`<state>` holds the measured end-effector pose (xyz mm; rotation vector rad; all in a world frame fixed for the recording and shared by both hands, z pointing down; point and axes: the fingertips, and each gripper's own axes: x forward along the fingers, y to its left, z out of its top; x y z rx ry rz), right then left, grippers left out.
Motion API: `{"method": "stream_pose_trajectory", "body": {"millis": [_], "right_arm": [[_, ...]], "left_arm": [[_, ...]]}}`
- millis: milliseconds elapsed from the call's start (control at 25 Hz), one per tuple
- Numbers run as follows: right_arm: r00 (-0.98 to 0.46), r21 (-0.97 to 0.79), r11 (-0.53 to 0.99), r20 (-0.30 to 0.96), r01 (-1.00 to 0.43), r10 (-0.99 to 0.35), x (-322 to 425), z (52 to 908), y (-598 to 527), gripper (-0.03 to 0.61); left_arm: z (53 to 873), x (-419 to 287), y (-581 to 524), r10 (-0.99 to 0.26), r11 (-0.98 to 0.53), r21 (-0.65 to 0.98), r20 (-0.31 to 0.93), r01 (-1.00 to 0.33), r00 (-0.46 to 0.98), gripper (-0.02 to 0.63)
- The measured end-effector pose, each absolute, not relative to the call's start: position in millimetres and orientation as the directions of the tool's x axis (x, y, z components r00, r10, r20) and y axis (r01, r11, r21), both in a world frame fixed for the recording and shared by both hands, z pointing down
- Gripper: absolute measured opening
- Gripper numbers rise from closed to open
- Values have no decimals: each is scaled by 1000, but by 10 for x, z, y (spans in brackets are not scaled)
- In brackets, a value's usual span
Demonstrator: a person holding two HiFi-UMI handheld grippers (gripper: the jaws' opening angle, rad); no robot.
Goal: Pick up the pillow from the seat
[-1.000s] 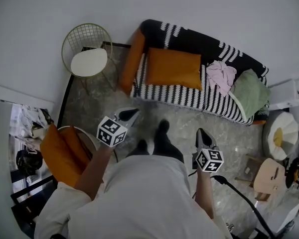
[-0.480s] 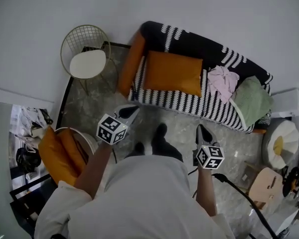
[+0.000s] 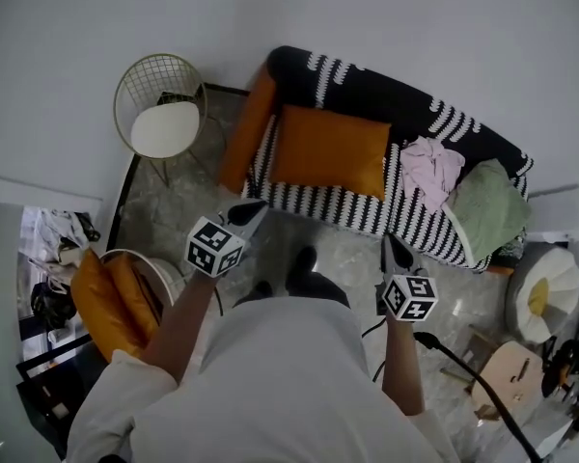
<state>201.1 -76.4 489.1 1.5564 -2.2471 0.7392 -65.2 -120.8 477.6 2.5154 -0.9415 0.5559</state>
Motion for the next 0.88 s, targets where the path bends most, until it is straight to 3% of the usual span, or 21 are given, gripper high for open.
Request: {"method": "stream_pose_trajectory", "body": {"millis": [880], "right_arm": [[-444, -310, 319, 573, -895, -688, 2604, 5420, -1464, 5]], "left_arm": [[5065, -31, -1815, -542, -648, 205, 553, -734, 633, -2]]}}
